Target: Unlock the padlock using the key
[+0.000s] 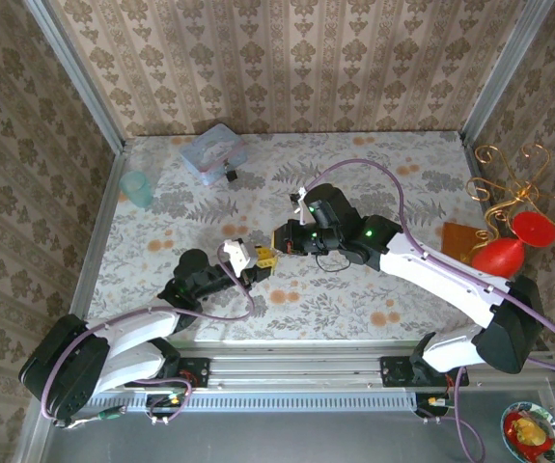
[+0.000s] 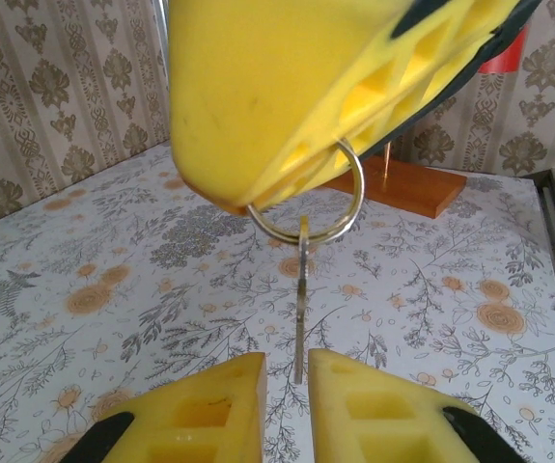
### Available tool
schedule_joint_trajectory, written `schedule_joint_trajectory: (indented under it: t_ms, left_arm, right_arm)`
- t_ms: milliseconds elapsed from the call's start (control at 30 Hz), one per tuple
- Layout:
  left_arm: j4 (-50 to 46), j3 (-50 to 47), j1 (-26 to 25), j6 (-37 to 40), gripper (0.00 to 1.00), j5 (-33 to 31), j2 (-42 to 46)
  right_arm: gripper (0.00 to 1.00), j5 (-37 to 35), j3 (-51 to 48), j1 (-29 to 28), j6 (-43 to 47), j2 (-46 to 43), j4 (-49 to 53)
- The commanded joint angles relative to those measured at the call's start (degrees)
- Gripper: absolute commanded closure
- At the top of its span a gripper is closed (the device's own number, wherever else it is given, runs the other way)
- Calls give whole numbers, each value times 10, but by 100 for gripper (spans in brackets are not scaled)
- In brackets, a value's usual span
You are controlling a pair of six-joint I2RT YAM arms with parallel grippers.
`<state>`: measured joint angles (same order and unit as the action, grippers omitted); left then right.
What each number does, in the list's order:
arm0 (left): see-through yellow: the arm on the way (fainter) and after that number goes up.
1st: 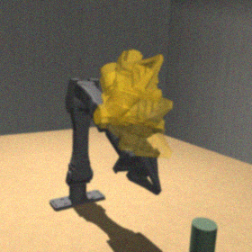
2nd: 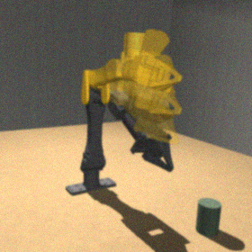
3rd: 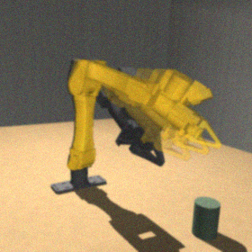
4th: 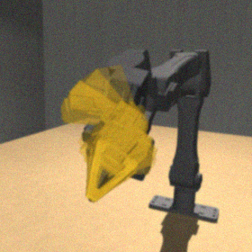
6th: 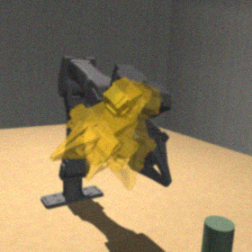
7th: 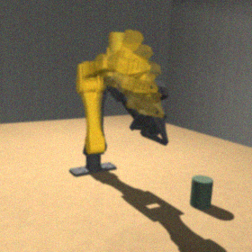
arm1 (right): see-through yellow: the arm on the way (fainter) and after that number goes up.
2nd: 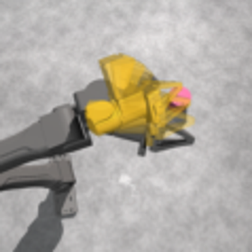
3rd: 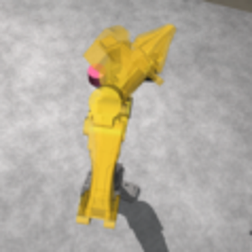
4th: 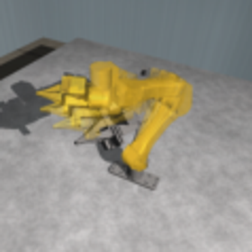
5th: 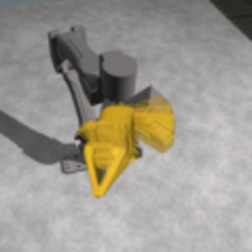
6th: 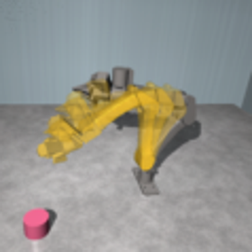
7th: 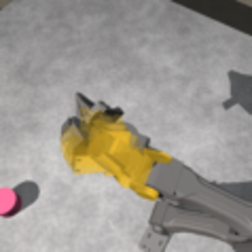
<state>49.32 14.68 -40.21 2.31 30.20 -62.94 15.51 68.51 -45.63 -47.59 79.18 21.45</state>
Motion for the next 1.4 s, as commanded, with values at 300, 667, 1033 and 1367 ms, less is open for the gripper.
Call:
schedule_joint_trajectory:
  t_ms: [300,667,1033,1367]
  left_arm:
    - [12,12,3,6,88,15,9]
    - [11,12,16,-6,90,25,21]
    - [13,13,18,-8,86,31,14]
    - [7,18,20,-12,92,45,13]
  right_arm:
    - [100,-4,-5,-1,-3,-8,-1]
    - [100,-7,-8,4,-3,-1,-2]
    - [100,4,-7,5,-8,2,-12]
    - [100,-10,-10,5,-14,2,-9]
